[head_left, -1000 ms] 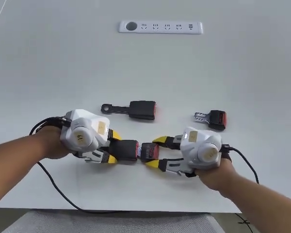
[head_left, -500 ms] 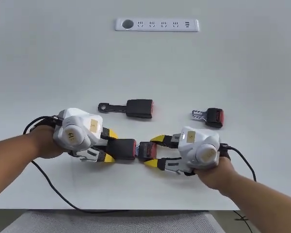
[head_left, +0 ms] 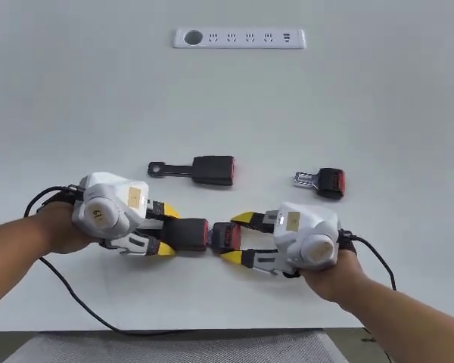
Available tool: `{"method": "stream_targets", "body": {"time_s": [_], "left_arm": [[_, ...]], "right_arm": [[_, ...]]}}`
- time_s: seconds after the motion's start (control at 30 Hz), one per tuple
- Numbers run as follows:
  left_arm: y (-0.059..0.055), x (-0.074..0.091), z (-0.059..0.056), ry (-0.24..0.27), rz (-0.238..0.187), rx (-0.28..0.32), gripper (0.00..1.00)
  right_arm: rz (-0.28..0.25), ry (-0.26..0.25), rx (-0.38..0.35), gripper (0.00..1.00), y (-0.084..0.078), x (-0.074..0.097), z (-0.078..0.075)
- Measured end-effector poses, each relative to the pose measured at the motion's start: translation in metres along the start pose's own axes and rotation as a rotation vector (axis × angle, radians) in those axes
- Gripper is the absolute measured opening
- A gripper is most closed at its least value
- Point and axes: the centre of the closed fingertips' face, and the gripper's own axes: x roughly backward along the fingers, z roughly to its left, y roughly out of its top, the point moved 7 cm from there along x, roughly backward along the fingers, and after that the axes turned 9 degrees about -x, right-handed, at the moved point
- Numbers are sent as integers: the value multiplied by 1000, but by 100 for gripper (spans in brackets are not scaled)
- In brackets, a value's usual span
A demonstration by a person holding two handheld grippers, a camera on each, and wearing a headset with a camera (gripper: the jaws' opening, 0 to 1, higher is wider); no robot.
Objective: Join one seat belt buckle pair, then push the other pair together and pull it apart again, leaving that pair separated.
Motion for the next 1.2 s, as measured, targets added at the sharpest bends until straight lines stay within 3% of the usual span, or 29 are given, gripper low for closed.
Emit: {"method": "stream_targets", "body": {"time_s": [0.43,0.77,0.9,0.97,1.07,1.13,1.2], "left_arm": [[0,0,-1,-3,-12,-14,32],[-3,0,-2,-2,-4,-20,32],[-2,0,-3,-1,-3,-23,32],[1,-1,-4,-5,15,-47,33],[5,-2,-4,-6,38,-44,33],[7,-3,-4,-8,60,-44,33],[8,-3,-3,3,85,-39,34]], "right_arm": [[-8,10,-25,32,-1,0,0],[-7,6,-11,33,-1,-1,2],[19,4,19,34,0,-2,4],[38,-3,48,34,1,-2,5],[51,-4,16,35,2,0,4],[61,-19,40,36,4,2,5],[35,-27,19,43,9,8,5]]}}
